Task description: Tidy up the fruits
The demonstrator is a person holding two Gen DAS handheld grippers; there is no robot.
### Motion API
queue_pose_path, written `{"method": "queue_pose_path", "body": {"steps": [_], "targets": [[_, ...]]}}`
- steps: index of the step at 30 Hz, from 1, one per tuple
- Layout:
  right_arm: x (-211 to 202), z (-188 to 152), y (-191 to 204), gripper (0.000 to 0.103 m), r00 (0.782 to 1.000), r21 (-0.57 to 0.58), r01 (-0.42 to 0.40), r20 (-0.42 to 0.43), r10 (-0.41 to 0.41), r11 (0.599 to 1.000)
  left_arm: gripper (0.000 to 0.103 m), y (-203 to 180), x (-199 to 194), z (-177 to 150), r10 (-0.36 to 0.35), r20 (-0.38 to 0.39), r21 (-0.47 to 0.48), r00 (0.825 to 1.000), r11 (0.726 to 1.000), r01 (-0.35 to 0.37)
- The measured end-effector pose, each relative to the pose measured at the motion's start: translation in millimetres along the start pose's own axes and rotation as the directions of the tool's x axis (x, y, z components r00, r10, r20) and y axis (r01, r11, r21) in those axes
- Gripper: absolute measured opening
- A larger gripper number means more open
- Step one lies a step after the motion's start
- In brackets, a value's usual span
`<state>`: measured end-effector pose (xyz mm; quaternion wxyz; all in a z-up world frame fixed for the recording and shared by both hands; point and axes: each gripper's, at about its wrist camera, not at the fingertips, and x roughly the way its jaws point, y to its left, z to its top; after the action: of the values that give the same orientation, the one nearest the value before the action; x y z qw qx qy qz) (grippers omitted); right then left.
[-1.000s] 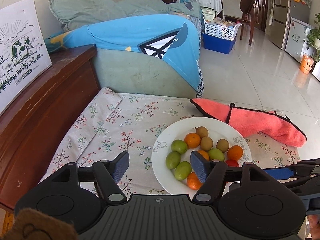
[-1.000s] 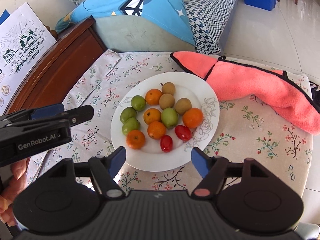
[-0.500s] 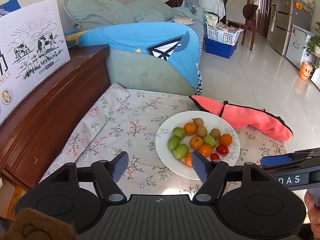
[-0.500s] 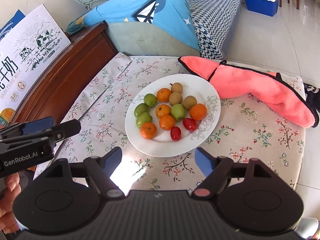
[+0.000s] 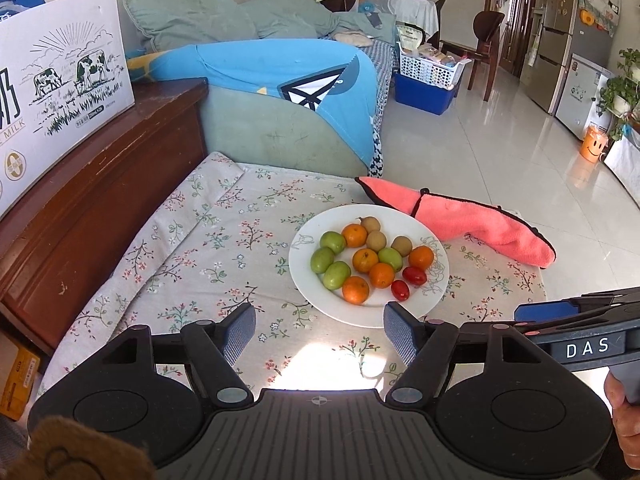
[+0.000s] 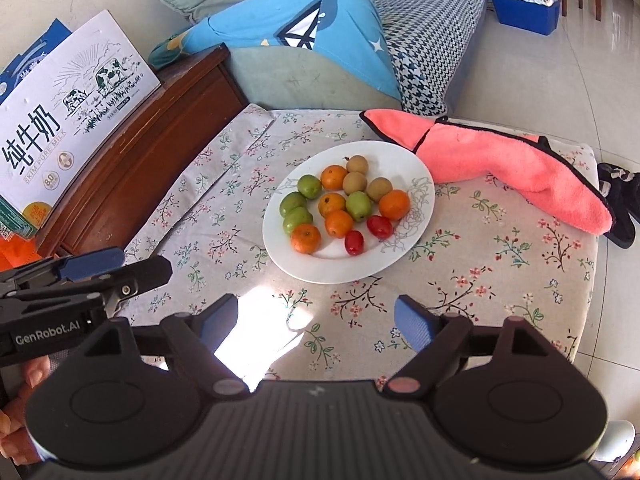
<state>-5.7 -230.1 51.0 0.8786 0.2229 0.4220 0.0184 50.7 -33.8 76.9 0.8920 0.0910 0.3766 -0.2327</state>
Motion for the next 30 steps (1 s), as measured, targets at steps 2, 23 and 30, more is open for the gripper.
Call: {"method": "queue_pose_path", "body": {"steps": [2, 23, 30], "targets": [[0, -3, 0, 0.086, 1.000, -0.003, 0.013, -0.010, -0.013, 1.000, 0.072, 0, 3, -2, -0.013, -0.001, -0.015, 1.000, 1.000, 0.013], [23, 1, -18, 0.086, 0.983, 0.077, 0.185, -0.013, -0.185, 0.980, 0.086, -3, 60, -5, 0.188, -0.132, -0.028, 0.973, 0.981, -0.193], [39, 8, -18, 0.090, 0.967, 0.082, 0.254, -0.017, -0.254, 0.964, 0.086, 3, 78, 0, 0.186, -0.166, -0.043, 0.968, 0.980, -0.195]]}}
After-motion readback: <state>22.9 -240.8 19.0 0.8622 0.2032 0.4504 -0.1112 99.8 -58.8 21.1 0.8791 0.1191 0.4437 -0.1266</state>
